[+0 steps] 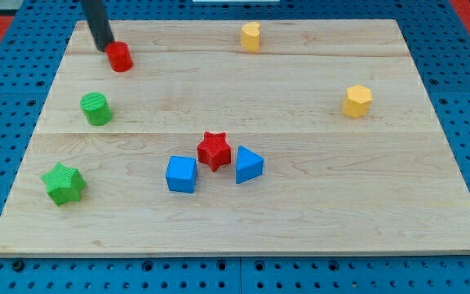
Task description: Push the red circle into the red star
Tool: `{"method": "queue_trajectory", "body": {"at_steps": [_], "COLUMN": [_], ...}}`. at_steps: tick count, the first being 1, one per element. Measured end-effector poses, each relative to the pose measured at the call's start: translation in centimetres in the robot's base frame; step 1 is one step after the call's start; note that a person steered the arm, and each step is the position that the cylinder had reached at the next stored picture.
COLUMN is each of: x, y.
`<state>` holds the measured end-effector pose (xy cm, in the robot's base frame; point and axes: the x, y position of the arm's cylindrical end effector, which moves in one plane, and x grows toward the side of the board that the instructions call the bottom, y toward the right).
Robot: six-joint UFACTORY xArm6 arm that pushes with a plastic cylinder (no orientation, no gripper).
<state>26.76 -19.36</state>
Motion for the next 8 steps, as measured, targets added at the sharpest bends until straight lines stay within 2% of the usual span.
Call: {"method": "queue_trajectory", "body": {"at_steps": [1,2,3,4,5,6,7,8], "x": [1.3,4.2,3.6,5.1,8.0,11.3,14.9,13.9], "y": [5.1,7.6,5.7,5.0,4.5,8.1,9.2,8.1]}}
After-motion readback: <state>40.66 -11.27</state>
